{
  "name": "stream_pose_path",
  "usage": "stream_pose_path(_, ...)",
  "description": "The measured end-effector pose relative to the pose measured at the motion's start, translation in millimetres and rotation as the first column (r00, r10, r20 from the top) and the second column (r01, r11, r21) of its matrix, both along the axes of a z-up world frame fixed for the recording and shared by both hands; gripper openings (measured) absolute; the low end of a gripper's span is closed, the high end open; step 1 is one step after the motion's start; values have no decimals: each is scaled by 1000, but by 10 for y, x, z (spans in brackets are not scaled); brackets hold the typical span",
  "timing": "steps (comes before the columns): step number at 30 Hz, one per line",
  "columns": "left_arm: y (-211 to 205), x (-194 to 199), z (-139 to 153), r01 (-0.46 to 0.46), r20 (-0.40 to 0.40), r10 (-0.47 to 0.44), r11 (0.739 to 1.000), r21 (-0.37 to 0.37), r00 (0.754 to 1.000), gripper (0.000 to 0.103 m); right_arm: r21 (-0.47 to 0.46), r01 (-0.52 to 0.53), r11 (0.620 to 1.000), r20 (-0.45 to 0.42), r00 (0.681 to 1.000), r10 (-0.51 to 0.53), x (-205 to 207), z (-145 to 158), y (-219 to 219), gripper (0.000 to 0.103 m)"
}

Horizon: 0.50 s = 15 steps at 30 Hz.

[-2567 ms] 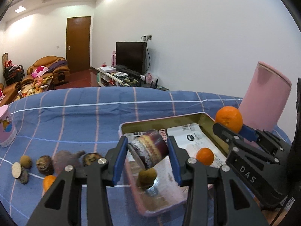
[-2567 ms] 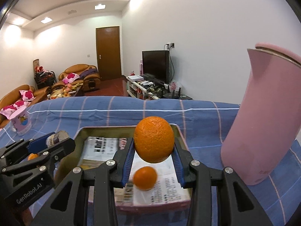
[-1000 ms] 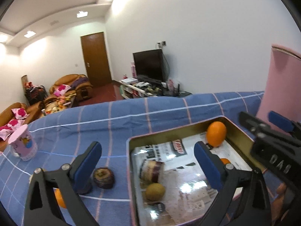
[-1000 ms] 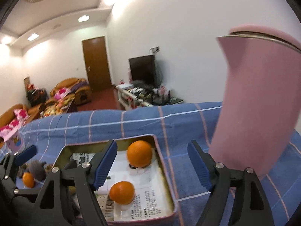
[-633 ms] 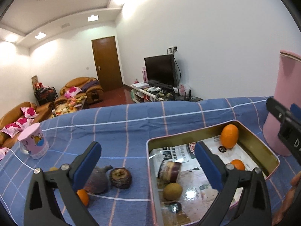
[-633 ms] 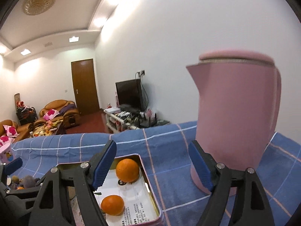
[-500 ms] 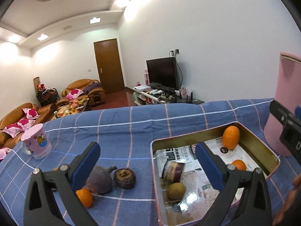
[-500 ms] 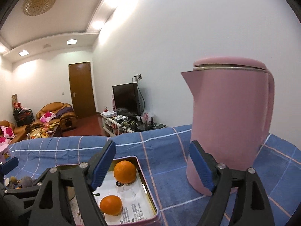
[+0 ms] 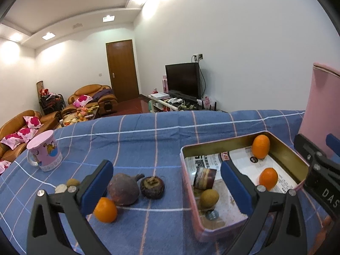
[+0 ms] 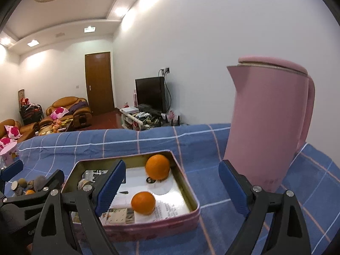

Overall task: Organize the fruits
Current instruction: 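Move both open tools from the tin back to the remaining fruits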

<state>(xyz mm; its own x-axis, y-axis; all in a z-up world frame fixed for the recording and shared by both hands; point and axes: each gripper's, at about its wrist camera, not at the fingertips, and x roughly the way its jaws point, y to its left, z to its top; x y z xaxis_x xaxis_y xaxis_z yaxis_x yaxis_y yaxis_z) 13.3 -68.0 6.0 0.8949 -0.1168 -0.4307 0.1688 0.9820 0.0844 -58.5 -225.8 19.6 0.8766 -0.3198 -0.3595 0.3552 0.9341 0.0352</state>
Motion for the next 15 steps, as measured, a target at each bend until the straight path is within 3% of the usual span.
stream_pose_path(5,161,30,-19,-5,-36,4,1000,-24,999,103,27,2,1000,-22,1000,-2,4,-31,91,90)
stream_pose_path(15,558,58,-48,-21,-59,21,1000,0,998,103,68,-31,997,-31,999,34,13,-47,431,90)
